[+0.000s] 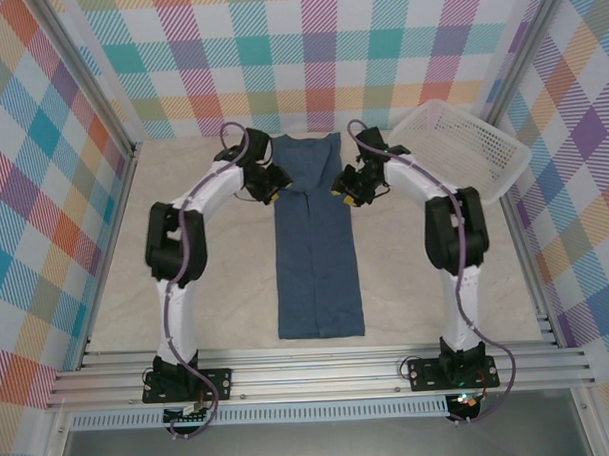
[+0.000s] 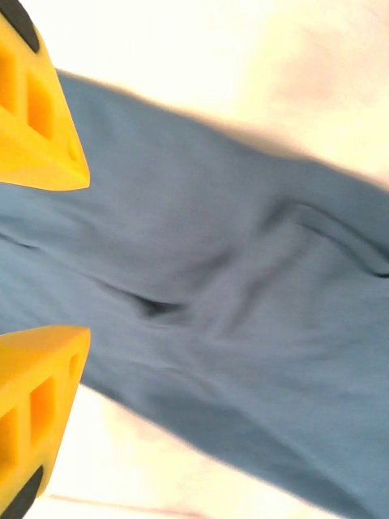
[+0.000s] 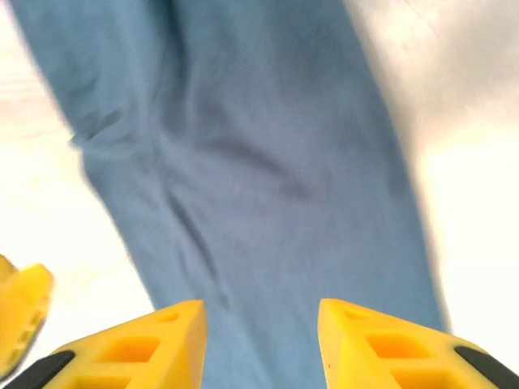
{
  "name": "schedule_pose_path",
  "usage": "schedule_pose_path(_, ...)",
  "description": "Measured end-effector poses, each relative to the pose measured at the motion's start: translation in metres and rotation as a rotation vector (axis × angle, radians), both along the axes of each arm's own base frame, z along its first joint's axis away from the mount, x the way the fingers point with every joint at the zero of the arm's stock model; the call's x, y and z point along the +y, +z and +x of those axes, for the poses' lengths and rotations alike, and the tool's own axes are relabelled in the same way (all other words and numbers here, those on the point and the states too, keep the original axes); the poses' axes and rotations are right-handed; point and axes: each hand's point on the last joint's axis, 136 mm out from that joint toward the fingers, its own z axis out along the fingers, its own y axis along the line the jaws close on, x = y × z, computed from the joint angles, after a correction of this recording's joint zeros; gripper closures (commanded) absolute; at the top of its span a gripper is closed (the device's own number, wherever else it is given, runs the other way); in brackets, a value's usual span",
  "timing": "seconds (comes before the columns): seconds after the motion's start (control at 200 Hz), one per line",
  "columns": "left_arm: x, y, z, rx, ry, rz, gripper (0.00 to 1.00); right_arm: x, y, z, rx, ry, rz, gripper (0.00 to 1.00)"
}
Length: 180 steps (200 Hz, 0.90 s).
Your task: Fold and stack the t-shirts
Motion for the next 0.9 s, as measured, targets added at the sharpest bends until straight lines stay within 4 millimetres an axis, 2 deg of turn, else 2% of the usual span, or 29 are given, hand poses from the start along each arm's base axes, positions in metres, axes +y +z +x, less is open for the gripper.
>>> schedule_pose_path(0.045, 0.001, 0.011, -0.028, 0.002, -0.027, -0.003, 0.56, -0.006, 0.019, -0.018, -0.025, -0.001, 0.008, 0.59)
schedule_pose_path(0.09, 0.000, 0.019, -0.064, 0.014, -0.068, -0.013, 0.57, -0.013, 0.033, -0.038, -0.042, 0.001, 0.014, 0.59)
schedule_pose_path(0.17, -0.004, 0.018, -0.129, 0.065, -0.152, -0.035, 0.57, -0.022, 0.042, -0.082, -0.035, 0.015, 0.029, 0.59)
schedule_pose_path(0.245, -0.004, -0.005, -0.196, 0.164, -0.236, -0.038, 0.56, -0.029, 0.030, -0.128, 0.034, 0.041, 0.033, 0.59)
schedule_pose_path(0.33, 0.005, -0.039, -0.267, 0.306, -0.303, -0.023, 0.55, -0.036, 0.000, -0.194, 0.175, 0.105, 0.010, 0.58)
schedule_pose_path(0.38, 0.012, -0.054, -0.301, 0.379, -0.333, -0.014, 0.55, -0.041, -0.016, -0.231, 0.257, 0.145, -0.010, 0.58)
schedule_pose_path(0.435, 0.019, -0.064, -0.329, 0.437, -0.347, -0.007, 0.55, -0.048, -0.028, -0.269, 0.333, 0.185, -0.022, 0.58)
schedule_pose_path(0.495, 0.023, -0.068, -0.346, 0.463, -0.354, -0.010, 0.55, -0.058, -0.035, -0.300, 0.391, 0.202, -0.023, 0.56)
schedule_pose_path(0.575, 0.023, -0.071, -0.355, 0.466, -0.342, -0.028, 0.55, -0.065, -0.036, -0.323, 0.416, 0.221, -0.012, 0.56)
schedule_pose_path(0.69, 0.016, -0.075, -0.355, 0.452, -0.325, -0.056, 0.56, -0.064, -0.037, -0.334, 0.438, 0.238, 0.018, 0.57)
schedule_pose_path(0.9, 0.001, -0.083, -0.356, 0.442, -0.322, -0.070, 0.62, -0.062, -0.052, -0.349, 0.482, 0.245, 0.045, 0.57)
